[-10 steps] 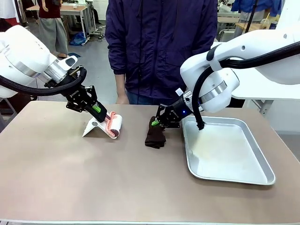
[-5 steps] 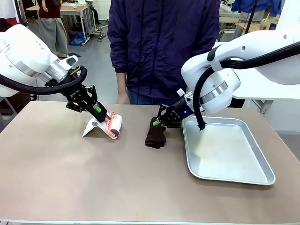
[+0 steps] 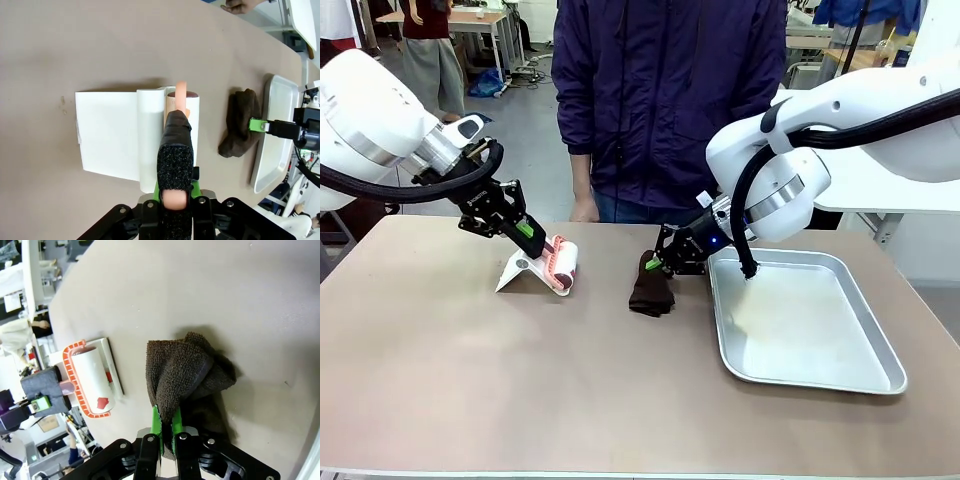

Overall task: Clean the surface of the table.
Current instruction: Return the Lint Roller and towel to their original positions.

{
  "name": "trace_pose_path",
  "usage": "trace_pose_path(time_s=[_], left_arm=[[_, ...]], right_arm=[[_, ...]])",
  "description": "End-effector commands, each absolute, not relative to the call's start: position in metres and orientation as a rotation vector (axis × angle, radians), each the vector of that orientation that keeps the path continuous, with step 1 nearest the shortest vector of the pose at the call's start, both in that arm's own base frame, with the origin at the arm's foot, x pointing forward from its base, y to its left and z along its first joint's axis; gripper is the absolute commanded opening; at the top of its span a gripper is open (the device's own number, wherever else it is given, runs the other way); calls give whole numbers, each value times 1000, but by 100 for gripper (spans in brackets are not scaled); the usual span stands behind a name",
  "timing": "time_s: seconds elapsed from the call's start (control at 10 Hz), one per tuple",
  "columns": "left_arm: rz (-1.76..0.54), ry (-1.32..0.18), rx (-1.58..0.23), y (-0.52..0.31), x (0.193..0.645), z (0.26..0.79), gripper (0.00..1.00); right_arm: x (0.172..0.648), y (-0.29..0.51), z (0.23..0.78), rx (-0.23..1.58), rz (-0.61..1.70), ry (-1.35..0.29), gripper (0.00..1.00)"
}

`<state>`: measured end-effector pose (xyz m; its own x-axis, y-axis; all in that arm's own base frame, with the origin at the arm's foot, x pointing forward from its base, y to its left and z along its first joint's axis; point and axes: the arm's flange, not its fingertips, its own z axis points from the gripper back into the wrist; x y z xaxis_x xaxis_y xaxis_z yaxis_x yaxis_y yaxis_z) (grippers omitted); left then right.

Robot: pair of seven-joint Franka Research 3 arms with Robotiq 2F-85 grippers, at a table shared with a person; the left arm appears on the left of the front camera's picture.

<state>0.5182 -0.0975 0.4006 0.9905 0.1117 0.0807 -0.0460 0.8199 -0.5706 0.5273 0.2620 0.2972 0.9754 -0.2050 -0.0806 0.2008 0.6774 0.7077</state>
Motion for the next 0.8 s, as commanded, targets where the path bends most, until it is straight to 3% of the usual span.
trace_pose_path(time_s=[0.0, 0.7], left_arm=[[103, -186, -592, -94, 509, 397, 21], [154, -209, -541, -102, 513, 390, 21]], right_arm=[[532, 262, 296, 819, -241, 10, 9], [527, 263, 290, 838, -228, 18, 9]])
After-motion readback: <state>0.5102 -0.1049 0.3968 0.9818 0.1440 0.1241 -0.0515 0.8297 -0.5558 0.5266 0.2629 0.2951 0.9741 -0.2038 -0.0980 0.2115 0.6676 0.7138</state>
